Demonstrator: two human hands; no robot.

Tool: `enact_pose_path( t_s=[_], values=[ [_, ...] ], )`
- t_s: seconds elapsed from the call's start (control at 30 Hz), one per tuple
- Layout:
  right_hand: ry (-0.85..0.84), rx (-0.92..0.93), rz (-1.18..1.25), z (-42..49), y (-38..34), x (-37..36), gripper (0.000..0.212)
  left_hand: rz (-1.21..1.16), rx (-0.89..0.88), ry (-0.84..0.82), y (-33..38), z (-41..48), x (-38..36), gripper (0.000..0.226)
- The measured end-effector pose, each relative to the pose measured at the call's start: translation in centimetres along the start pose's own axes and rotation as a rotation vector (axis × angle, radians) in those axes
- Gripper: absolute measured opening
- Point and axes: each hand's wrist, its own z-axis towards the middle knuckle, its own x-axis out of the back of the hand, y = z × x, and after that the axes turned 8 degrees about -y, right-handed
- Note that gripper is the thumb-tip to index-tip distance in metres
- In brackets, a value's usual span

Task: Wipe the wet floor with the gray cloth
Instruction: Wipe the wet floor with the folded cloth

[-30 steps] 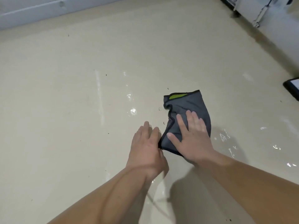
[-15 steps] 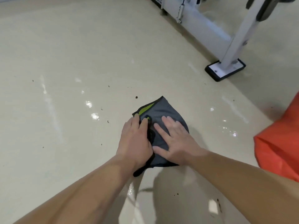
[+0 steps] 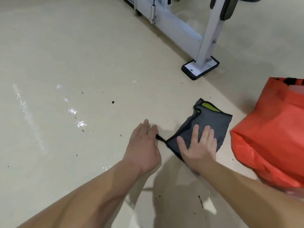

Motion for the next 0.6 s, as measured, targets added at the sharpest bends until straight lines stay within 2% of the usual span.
enact_pose_path(
  t_s=[0.07, 0.23, 0.3, 0.4, 0.6],
  values=[
    [0.054, 0.061, -0.003, -2.7, -1.0, -2.1, 0.093, 0.001, 0.018, -0.013, -0.8, -0.4, 0.1, 0.07],
    [0.052, 0.185, -0.039, -7.7, -5.2, -5.8, 0.088, 0.027, 0.036, 0.03, -2.8, -1.5, 0.6, 0.063],
    [0.063, 0.208, -0.047, -7.8, -6.9, -6.3, 0.09, 0.017, 0.032, 0.04, -4.0, -2.0, 0.8, 0.055],
    [0.055, 0.264, -0.046, -6.1, -10.3, -5.4, 0.093, -0.086, 0.069, 0.117, -6.6, -3.7, 1.4, 0.028],
    [0.073, 0.431, -0.018, -4.5, -21.7, -4.9, 0.092, -0.155, 0.223, 0.228, -12.3, -10.9, 3.9, 0.021]
  ],
)
